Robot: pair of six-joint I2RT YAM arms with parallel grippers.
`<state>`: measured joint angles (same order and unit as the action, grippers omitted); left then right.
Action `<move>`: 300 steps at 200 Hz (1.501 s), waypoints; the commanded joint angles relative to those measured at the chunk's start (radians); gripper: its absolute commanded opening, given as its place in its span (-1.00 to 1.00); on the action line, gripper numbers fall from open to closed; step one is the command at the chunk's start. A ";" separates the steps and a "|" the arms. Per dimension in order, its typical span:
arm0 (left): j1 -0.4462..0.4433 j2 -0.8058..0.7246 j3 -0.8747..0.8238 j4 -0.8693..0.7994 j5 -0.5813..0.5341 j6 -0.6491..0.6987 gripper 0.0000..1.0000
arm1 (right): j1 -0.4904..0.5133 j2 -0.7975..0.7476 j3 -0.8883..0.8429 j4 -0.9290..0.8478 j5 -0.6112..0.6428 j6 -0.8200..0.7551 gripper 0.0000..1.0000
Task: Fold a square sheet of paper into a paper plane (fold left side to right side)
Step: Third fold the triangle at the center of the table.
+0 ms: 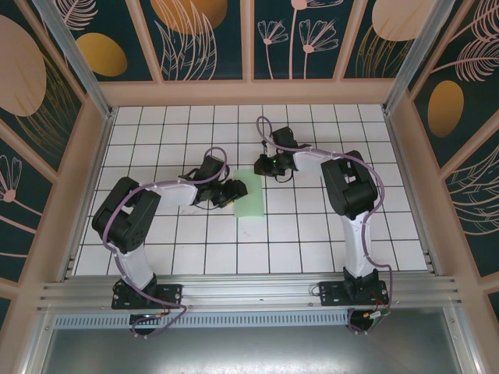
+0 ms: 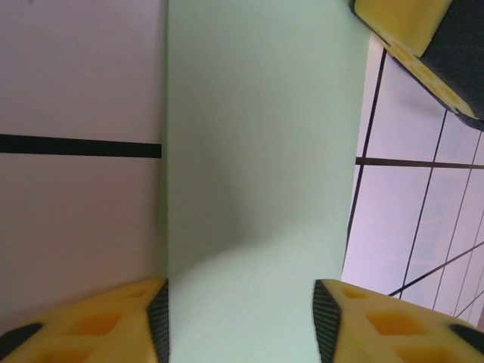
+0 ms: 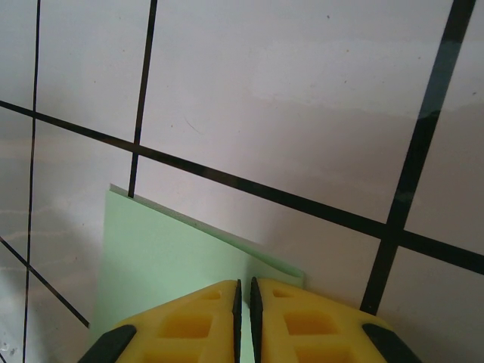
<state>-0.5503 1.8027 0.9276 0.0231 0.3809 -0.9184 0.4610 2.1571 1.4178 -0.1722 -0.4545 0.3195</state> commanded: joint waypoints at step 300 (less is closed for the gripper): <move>-0.004 -0.110 -0.138 0.223 0.095 -0.326 -1.00 | 0.485 -0.803 -0.856 0.421 0.519 -0.446 0.76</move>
<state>-0.5503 1.7149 0.7944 0.2356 0.4637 -1.2331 0.9165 1.2930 0.5541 0.2123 -0.0307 -0.0517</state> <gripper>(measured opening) 0.043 0.874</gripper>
